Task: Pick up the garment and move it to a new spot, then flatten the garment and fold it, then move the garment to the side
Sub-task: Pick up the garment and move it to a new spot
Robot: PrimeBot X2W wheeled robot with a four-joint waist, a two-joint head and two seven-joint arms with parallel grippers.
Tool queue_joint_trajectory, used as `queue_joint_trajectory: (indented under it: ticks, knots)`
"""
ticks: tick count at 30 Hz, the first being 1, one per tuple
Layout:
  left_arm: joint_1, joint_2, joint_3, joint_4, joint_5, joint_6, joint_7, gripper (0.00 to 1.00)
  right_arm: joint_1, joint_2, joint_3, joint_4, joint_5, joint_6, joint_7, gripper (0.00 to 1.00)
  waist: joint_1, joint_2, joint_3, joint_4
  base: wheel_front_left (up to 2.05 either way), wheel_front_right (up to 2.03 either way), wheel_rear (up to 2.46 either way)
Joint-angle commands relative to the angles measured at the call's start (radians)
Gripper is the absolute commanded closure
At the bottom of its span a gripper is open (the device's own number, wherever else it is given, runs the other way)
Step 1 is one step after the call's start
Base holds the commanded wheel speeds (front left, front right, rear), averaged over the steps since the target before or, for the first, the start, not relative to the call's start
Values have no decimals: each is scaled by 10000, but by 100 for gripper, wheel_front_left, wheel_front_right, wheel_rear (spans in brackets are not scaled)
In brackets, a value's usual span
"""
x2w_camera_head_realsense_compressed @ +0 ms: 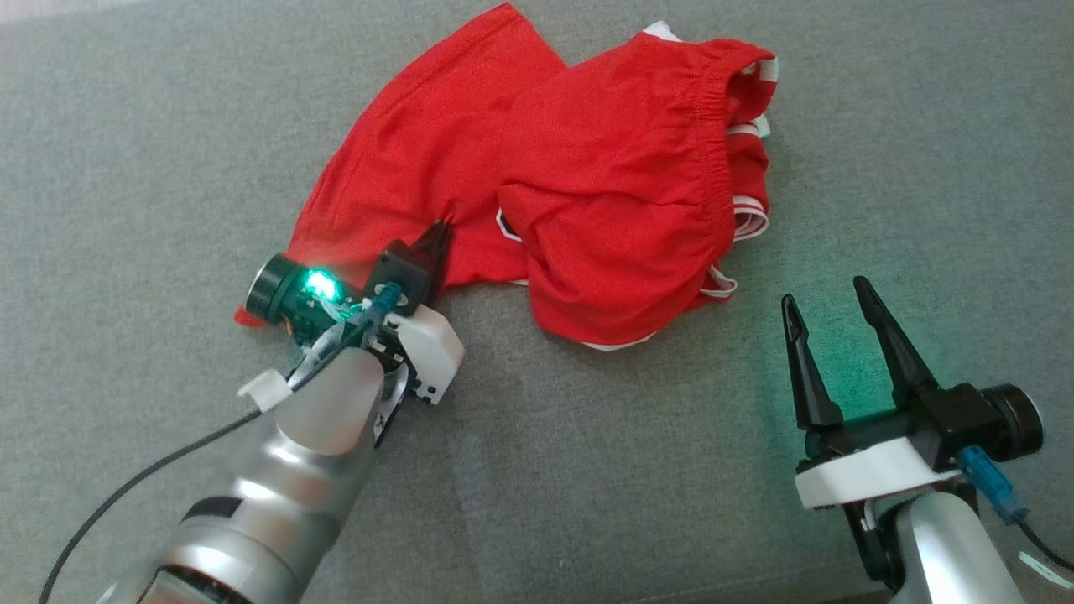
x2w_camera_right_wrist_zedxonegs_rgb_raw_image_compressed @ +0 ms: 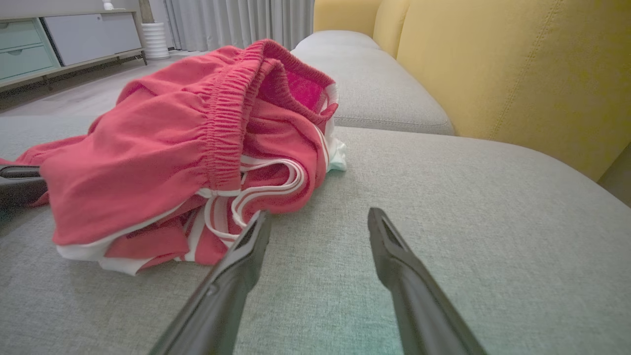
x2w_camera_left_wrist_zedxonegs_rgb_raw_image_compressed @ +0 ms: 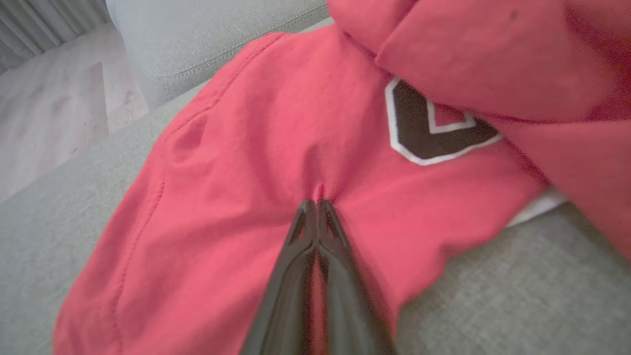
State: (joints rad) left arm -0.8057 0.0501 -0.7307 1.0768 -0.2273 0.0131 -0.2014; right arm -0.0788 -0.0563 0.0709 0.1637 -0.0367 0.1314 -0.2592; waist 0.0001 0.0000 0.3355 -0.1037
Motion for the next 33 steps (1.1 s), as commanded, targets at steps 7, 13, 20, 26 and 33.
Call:
queue_joint_trajectory:
  ticks: [7,13,20,26,33]
  knots:
    - [157,43,439,338,-782,-624,-228,100,-52,-87,219,-115,-26,-7,-26,0,-1,0,-743,50,0,0,0]
    - [-437,25,979,-958,-1371,-920,-579,100,247,12,497,111,62,-7,-26,0,-1,0,-1759,85,0,0,0]
    - [-2031,646,1497,-2903,-1750,-1332,-600,100,562,54,596,237,175,-7,-26,0,-1,0,-2380,304,0,0,0]
    - [-3360,1389,1636,-3221,-1636,-1378,-589,100,902,58,617,229,309,-7,-26,0,-1,0,-2769,685,0,0,0]
    - [-3863,2559,1921,-3041,-1380,-889,-403,100,1277,59,312,160,173,-7,-26,0,-1,0,-3151,1473,0,0,0]
